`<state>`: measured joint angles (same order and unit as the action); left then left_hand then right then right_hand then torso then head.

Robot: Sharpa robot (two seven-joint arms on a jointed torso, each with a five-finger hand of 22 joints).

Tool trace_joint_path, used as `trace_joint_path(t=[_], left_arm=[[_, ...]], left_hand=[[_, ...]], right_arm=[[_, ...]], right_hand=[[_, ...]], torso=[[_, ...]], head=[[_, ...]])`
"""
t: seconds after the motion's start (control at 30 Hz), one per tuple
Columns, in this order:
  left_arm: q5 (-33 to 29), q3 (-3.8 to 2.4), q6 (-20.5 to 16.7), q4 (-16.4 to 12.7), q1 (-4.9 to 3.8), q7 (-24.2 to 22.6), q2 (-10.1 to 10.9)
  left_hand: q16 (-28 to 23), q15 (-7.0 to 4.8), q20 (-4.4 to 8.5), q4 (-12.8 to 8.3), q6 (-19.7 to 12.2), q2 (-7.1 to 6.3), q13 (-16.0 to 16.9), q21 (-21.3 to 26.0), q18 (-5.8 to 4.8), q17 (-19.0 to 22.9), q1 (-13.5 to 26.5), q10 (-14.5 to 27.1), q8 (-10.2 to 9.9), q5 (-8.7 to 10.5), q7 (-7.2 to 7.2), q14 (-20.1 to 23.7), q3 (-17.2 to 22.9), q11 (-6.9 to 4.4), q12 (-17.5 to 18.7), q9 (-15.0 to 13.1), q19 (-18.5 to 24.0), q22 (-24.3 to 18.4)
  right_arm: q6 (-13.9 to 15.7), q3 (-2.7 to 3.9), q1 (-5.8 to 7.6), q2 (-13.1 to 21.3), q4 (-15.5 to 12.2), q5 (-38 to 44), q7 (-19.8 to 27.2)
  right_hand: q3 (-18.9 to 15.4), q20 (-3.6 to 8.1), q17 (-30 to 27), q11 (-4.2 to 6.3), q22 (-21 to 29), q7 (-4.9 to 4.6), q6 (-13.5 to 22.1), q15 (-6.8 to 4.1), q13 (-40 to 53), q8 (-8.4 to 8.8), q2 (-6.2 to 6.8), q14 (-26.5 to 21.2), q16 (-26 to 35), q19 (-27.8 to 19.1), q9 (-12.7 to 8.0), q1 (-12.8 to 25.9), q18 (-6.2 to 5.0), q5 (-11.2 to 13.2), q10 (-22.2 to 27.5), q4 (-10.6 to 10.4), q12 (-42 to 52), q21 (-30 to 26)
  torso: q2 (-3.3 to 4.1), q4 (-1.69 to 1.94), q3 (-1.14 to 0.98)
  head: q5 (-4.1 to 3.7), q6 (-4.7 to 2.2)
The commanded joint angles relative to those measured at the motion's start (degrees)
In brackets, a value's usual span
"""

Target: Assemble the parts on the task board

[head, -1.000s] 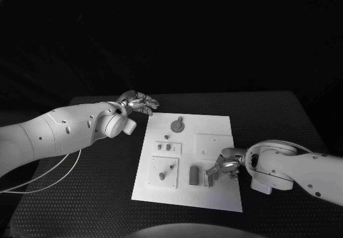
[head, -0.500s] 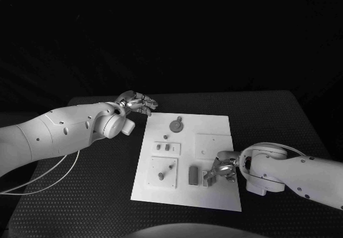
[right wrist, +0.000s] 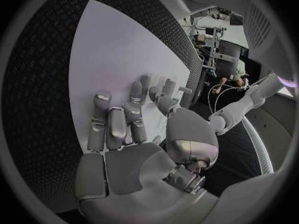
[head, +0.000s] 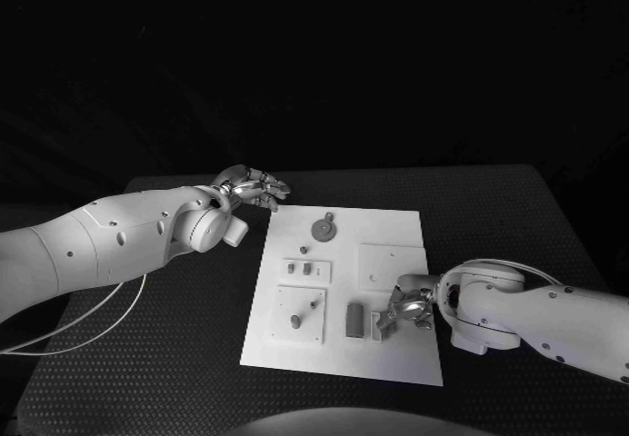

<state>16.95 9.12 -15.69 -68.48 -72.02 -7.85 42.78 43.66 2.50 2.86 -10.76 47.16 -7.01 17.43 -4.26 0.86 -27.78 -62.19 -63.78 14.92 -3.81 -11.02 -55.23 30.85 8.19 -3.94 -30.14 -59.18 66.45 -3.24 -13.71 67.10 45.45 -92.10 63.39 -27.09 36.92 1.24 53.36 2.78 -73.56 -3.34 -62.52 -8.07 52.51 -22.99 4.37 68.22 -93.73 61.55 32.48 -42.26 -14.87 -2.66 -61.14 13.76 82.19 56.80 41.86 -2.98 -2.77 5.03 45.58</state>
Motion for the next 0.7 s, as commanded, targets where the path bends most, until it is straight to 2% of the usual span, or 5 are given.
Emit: trace_joint_path(t=[0.03, 0.43, 0.7], left_arm=[[-0.16, -0.02, 0.68, -0.16, -0.05, -0.34, -0.01], [-0.16, 0.01, 0.69, -0.23, -0.05, -0.27, 0.15], [-0.16, 0.06, 0.61, -0.27, -0.06, -0.23, 0.29]], left_hand=[[-0.20, 0.35, -0.02, 0.31, -0.14, -0.03, -0.05, 0.26, 0.88, -0.08, 0.50, 0.38, 0.38, -0.26, -0.21, 0.03, -0.06, -0.13, -0.10, 0.05, 0.21, 0.07], [-0.22, 0.34, -0.01, 0.32, -0.13, -0.03, -0.05, 0.27, 0.89, -0.11, 0.50, 0.38, 0.40, -0.23, -0.19, 0.04, -0.07, -0.14, -0.10, 0.05, 0.22, 0.08], [-0.24, 0.34, -0.01, 0.32, -0.13, -0.05, -0.05, 0.27, 0.89, -0.13, 0.50, 0.38, 0.41, -0.22, -0.19, 0.04, -0.08, -0.14, -0.10, 0.05, 0.23, 0.08]], right_arm=[[-0.89, -0.50, -0.59, 0.50, 1.52, 5.53, -1.91], [-1.32, -0.50, -0.59, 1.76, 1.65, 7.71, -1.94], [-1.51, -0.50, -0.57, 2.29, 0.97, 10.34, -1.96]], right_hand=[[0.11, 0.36, 0.07, 0.08, -0.10, 0.07, -0.50, -0.02, 0.45, 0.02, -0.64, 0.43, 0.30, 0.11, 0.14, -0.50, -0.13, -0.24, -0.46, 1.00, 0.11, -0.23], [0.17, 0.30, 0.05, 0.10, -0.12, 0.11, -0.70, -0.03, 1.11, 0.05, -0.72, 0.44, 0.37, 0.18, 0.28, -1.08, -0.13, -0.23, -0.81, 2.03, -0.02, -0.29], [-0.10, 0.12, -0.42, 0.04, -0.07, 0.05, -0.63, 0.03, 1.09, 0.27, 0.51, 0.07, 0.49, 0.11, 0.33, -0.62, -0.13, -0.23, -0.56, 1.97, -0.44, -0.51]], torso=[[0.00, -0.03, 0.03], [0.00, -0.05, 0.04], [-0.01, -0.07, 0.02]], head=[[-0.11, -0.06], [-0.29, -0.14], [-0.41, -0.30]])
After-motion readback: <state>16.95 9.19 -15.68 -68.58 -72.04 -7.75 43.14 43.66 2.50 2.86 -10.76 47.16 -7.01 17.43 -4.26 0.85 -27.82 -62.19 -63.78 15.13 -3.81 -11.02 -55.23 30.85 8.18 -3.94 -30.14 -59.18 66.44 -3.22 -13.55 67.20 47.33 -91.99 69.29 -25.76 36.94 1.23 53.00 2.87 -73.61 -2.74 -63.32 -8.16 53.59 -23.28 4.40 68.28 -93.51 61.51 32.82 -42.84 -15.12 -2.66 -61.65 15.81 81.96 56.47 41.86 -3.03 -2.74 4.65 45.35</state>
